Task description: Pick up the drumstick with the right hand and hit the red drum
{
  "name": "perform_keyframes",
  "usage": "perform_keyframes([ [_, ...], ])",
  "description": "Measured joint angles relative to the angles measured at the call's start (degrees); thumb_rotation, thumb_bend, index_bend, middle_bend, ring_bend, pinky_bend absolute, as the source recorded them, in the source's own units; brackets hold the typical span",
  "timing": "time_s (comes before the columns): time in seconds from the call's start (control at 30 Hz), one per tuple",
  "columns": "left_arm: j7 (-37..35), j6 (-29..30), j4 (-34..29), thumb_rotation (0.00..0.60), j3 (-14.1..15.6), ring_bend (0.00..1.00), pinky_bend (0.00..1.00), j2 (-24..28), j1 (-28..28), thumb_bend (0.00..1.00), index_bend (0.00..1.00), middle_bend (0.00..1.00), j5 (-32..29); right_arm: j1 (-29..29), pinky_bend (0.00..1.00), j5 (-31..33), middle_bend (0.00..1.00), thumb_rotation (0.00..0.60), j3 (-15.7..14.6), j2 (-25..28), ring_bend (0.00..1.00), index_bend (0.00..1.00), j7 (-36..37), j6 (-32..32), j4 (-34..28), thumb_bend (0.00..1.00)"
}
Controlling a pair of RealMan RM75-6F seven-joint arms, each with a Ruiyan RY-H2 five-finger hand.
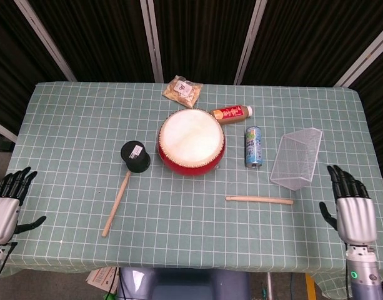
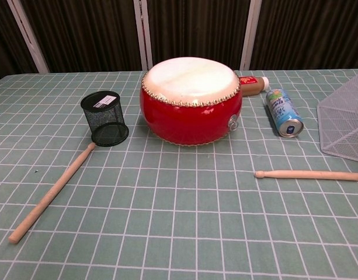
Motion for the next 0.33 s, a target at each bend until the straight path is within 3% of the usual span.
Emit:
perform_keyframes([
  [0.33,2.50,3.26,3.37,0.600,-0.65,0.00,0.01,-1.90,0.57,0.00,0.00,0.00,1.50,-4.74,0.12,-3.31,0.00,0.600,0.85,0.89,0.03,0.00,13.21,5.28,9.78,0.30],
])
